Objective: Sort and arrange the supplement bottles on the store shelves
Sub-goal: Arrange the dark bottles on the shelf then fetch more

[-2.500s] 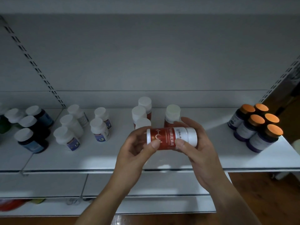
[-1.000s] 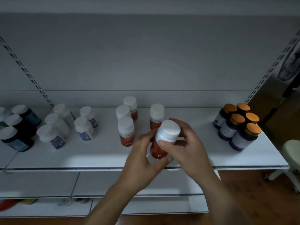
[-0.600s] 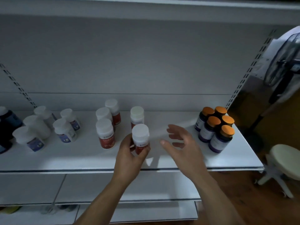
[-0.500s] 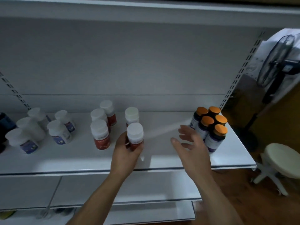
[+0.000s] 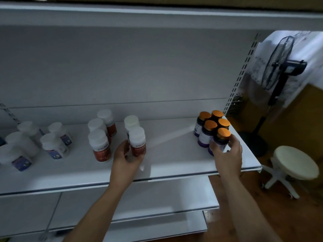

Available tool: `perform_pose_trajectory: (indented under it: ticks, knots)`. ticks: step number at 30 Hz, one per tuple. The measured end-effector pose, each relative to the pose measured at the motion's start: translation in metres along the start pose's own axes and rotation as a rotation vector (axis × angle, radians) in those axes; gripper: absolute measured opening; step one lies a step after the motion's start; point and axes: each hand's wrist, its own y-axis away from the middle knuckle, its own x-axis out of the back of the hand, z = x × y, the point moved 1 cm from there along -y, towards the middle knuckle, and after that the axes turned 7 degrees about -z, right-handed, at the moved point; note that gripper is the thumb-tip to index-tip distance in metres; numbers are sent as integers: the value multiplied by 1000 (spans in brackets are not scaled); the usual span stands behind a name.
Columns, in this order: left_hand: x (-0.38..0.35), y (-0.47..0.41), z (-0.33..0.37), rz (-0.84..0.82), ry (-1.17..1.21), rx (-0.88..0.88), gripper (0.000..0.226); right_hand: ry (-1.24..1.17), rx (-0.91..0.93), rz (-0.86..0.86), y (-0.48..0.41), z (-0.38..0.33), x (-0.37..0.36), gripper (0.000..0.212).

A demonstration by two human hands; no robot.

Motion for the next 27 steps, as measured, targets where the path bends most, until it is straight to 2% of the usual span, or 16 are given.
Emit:
perform_pose_trajectory:
  ticks: [3, 9, 12, 14, 18, 23, 27]
  knots:
    - [9, 11, -1, 9, 9, 31, 64, -22, -39, -23, -4, 3, -5, 57]
    - [20, 33, 9, -3, -1, -55, 41, -11, -47, 7, 4, -4, -3, 50]
    - [19, 47, 18, -57, 28, -89, 32, -59, -36, 2, 30, -11, -2, 47]
    - [16, 55, 24, -140, 37, -109, 30, -119, -48, -74, 54, -19, -4, 47]
    - [5, 64, 35, -345, 10, -153, 39, -149, -13, -269, 95, -45, -11, 36]
    - [-1, 71, 42, -522, -48, -223, 64, -99, 126, -423, 132, -74, -11, 48]
    - [-4, 79, 52, -584, 45, -299, 62, -59, 298, -467, 148, -95, -5, 53]
